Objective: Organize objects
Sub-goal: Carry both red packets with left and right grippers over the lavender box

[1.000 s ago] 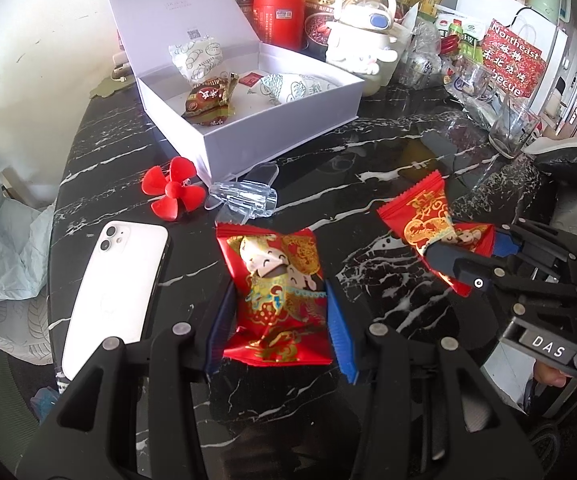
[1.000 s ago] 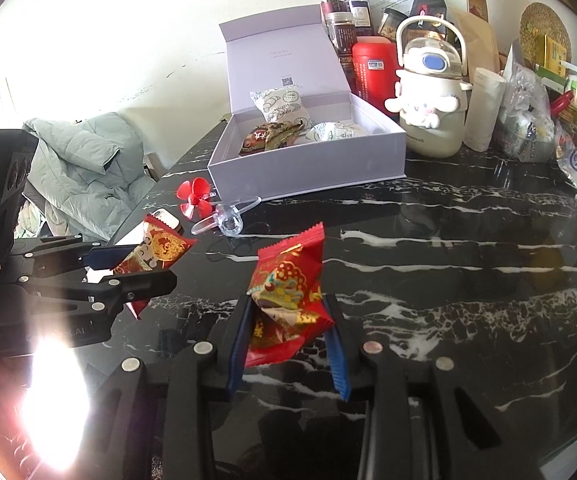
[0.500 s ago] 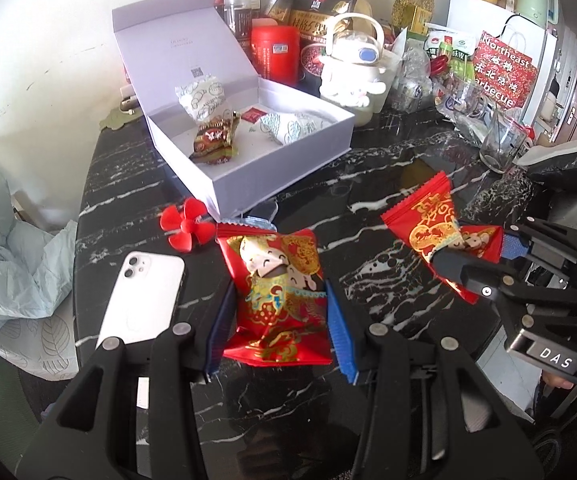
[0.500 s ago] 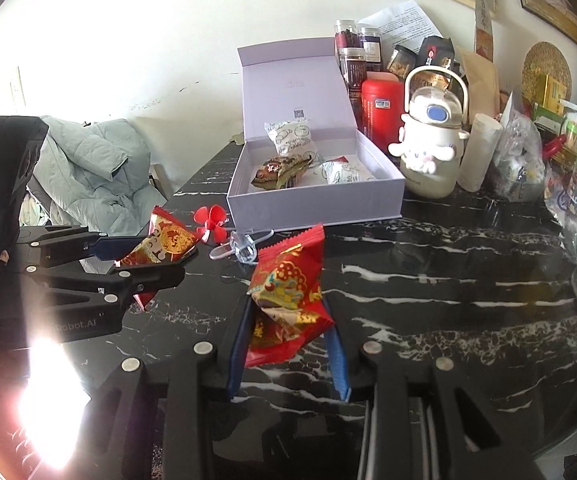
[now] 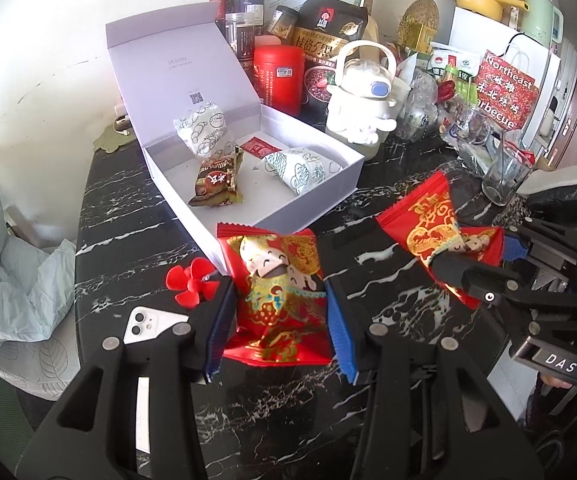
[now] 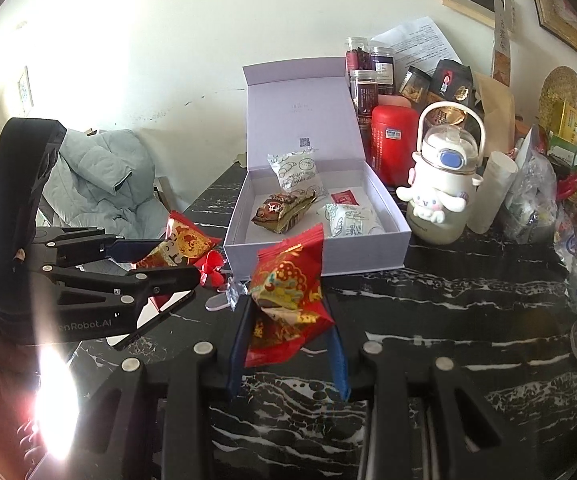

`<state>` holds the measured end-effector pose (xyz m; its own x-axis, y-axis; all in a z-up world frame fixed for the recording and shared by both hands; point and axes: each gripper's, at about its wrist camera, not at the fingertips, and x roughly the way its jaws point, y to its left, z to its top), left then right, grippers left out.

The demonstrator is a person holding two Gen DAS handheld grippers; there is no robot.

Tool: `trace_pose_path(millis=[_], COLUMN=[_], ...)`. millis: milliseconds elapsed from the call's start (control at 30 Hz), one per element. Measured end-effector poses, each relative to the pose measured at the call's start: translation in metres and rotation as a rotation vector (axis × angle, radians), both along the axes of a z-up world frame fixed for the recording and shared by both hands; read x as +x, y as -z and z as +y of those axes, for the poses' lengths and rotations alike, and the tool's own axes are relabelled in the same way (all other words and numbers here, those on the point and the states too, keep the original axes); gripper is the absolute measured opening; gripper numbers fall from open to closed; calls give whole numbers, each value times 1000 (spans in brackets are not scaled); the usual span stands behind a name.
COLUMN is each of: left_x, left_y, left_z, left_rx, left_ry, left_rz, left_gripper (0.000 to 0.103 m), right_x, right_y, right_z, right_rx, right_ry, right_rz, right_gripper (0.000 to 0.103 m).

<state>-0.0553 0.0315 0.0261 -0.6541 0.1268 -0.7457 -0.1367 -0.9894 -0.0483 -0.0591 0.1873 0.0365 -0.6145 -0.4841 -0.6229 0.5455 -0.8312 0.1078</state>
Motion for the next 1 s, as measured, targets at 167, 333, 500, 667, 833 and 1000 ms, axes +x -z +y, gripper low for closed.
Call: trace_pose_path(millis=[167,333,500,667,833,1000], left_x=[-18,-34,-55,-77,-98,-118], left_y=[-6,-16,-22,-22,-20,-21], left_z=[-1,-1,-4,-7,-15,-25], left_rx=[-12,-50,-51,-54,-48,-33], left_ry=[-4,2,2,-9,-35,-64], left_rz=[11,40,50,47,41,49], left_gripper=[43,43,43,43,43,43], right_x=[-16,-36,-56,-82,-106,-128], right_y=[-6,-16,-29,-25,-22,-26], right_z=[-4,-9,-13,-17,-21,-27], right_rx=[10,38,33,12,-4,-11], right_ry=[-19,-33,-50,-64,-68,-75], right_rz=[14,41,76,50,42,55], right_gripper=[35,35,33,32,32,32])
